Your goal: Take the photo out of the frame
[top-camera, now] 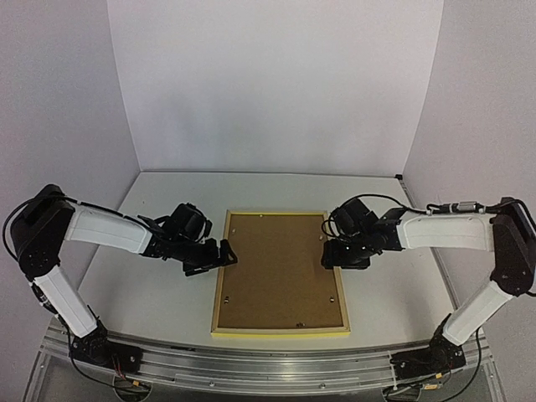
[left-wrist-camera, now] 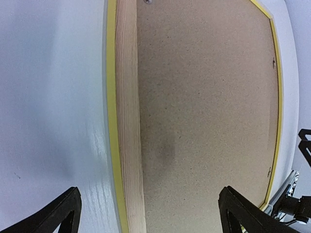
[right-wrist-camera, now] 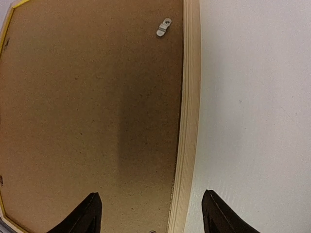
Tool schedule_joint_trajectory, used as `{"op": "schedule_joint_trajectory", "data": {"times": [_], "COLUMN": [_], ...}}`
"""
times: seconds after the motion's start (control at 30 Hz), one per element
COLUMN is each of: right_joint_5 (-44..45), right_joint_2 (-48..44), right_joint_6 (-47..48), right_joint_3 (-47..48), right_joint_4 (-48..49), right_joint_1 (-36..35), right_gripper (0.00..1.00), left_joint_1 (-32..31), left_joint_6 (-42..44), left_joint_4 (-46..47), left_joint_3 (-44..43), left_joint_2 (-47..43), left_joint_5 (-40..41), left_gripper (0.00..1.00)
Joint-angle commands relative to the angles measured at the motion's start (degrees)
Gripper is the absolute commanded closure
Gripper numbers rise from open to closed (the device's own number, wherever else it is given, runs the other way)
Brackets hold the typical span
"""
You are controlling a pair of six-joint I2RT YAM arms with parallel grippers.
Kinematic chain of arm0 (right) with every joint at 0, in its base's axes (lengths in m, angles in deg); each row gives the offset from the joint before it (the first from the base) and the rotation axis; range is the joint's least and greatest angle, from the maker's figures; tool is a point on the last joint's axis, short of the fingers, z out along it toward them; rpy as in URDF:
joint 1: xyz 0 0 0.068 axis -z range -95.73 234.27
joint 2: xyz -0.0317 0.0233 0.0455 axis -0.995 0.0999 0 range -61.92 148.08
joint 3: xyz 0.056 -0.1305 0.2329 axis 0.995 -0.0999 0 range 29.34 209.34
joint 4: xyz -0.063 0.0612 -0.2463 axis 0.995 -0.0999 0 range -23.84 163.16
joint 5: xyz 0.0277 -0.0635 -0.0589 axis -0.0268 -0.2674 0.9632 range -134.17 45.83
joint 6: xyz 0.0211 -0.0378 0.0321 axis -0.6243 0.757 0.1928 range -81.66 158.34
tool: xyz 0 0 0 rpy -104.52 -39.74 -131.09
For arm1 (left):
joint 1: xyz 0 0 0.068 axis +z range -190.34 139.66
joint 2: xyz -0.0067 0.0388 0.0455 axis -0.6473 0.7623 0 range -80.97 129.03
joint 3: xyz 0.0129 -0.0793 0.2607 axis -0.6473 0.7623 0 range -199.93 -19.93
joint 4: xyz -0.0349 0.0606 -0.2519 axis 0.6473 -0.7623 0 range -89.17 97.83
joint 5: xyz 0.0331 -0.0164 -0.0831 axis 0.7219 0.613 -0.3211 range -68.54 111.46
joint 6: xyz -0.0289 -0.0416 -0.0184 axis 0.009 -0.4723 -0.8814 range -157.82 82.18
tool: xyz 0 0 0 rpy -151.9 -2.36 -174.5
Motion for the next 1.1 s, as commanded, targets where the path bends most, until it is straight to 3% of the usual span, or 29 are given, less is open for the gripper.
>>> {"op": "schedule_joint_trajectory", "data": {"times": [0.0,0.27,0.43,0.57,0.7,1.07], "right_joint_5": [-3.4,-4.7,-10.6,-13.2,-23.5,-25.3], "right_joint_2": [3.6,10.6,16.3,18.6,22.4,38.0], "right_joint_6": [-4.9,-2.4,2.4,8.8,21.8,67.0], "right_joint_3": [-1.3,-1.5,2.1,6.5,15.6,43.1], "right_joint_4": [-1.5,-1.2,-1.1,-1.4,-6.0,-28.7], "right_joint_1": [1.9,4.6,8.8,12.6,17.3,18.2], "right_gripper": [0.35,0.44,0.77,0.92,1.0,1.0], "left_joint_1": [0.0,3.9,7.8,9.7,10.6,11.7], "left_joint_6": [4.6,8.2,10.4,12.0,14.8,22.6], "left_joint_4": [-6.0,-7.0,-6.7,-7.9,-8.0,-12.4], "left_joint_3": [-7.1,-13.6,-15.9,-18.3,-19.5,-27.1], "left_joint_2": [-3.6,0.3,2.1,2.7,2.4,8.4], "left_joint_5": [5.1,5.4,2.7,2.8,3.0,1.7], "left_gripper": [0.0,0.0,0.0,0.01,0.0,0.0]}}
